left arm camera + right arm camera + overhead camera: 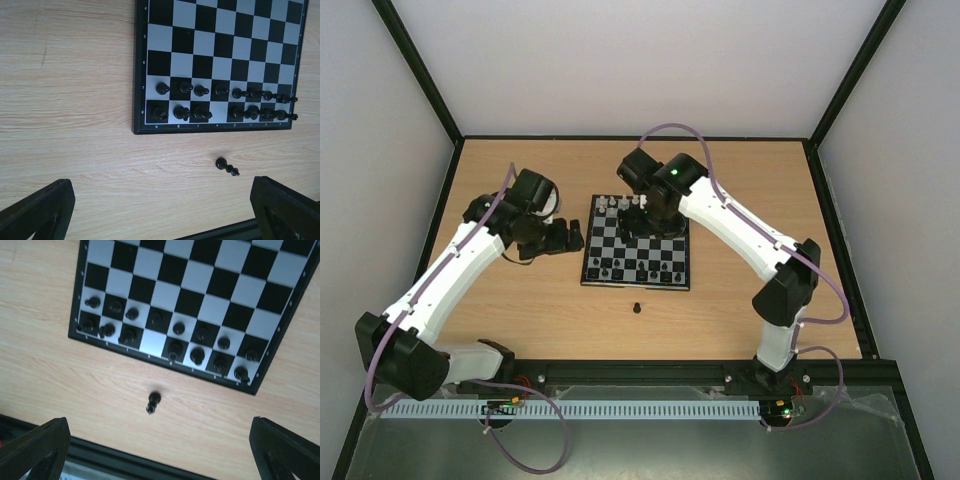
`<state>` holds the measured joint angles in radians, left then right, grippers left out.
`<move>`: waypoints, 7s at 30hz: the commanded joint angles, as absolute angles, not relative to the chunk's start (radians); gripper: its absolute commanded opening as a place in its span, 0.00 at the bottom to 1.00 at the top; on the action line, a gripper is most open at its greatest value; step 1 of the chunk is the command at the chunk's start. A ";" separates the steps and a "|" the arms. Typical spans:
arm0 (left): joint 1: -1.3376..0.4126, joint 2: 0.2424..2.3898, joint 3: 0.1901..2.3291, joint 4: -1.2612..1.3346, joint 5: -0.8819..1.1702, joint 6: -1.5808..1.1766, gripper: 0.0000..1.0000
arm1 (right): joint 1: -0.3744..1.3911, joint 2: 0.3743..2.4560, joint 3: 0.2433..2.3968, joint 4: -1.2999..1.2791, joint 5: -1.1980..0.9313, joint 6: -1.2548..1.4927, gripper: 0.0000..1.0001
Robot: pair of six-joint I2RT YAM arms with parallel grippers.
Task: Set up the chess pieces on the board
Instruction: Pick up the chess piece at the center of the board, then place the chess piece on the chessboard, then reset both arms
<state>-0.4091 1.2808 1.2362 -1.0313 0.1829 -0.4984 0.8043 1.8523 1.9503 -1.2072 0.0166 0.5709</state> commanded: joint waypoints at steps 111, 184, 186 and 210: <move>-0.402 1.101 1.187 -1.107 0.188 -0.562 0.99 | 0.874 2.131 1.804 -1.069 -0.020 0.555 0.12; -0.402 1.103 1.157 -1.091 0.189 -0.566 0.99 | 0.865 2.166 1.761 -1.016 -0.050 0.537 0.19; -0.402 1.104 1.158 -1.090 0.191 -0.569 0.99 | 0.864 2.165 1.767 -1.023 -0.042 0.536 0.24; -0.402 1.154 1.374 -1.058 0.105 -0.583 0.99 | 0.804 1.833 1.962 -1.132 0.023 0.627 0.99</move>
